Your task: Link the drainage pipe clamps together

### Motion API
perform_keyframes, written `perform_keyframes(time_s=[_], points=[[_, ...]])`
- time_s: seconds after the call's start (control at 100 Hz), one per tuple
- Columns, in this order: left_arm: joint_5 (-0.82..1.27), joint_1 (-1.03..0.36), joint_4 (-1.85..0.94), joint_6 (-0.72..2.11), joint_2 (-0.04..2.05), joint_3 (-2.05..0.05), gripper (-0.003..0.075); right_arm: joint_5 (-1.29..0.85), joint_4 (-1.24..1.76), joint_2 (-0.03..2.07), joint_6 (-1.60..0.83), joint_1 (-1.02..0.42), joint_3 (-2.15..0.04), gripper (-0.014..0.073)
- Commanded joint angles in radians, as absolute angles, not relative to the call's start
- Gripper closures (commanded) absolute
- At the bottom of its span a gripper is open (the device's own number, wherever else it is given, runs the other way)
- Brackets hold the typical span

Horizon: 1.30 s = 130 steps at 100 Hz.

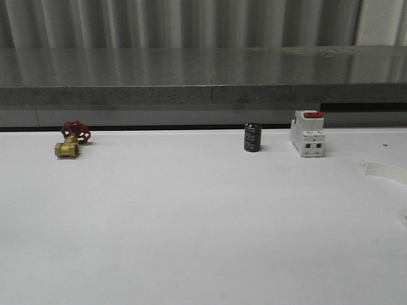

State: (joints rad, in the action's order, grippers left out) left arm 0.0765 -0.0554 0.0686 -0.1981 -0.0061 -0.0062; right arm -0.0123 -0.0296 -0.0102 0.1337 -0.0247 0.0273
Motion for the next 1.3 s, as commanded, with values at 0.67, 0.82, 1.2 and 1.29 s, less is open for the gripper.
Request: perform_keyframes(time_s=[0.67,0.82,1.2,1.29], points=[[0.02,-0.063,0.045,-0.207,-0.011,-0.069,0.074,0.064,-0.031,-0.03,0.124,-0.019,0.012,0.0662],[0.179,-0.063,0.041,-0.207,0.067,-0.196,0.074,0.064,-0.031,-0.03,0.124,-0.019,0.012,0.0662],[0.618,-0.063,0.041,-0.207,0.383,-0.536,0.074,0.064,-0.031,-0.03,0.124,-0.019,0.012,0.0662],[0.669,-0.063,0.039,-0.207,0.432,-0.555,0.074,0.064,-0.031,-0.03,0.124,-0.019,0.012,0.0662]])
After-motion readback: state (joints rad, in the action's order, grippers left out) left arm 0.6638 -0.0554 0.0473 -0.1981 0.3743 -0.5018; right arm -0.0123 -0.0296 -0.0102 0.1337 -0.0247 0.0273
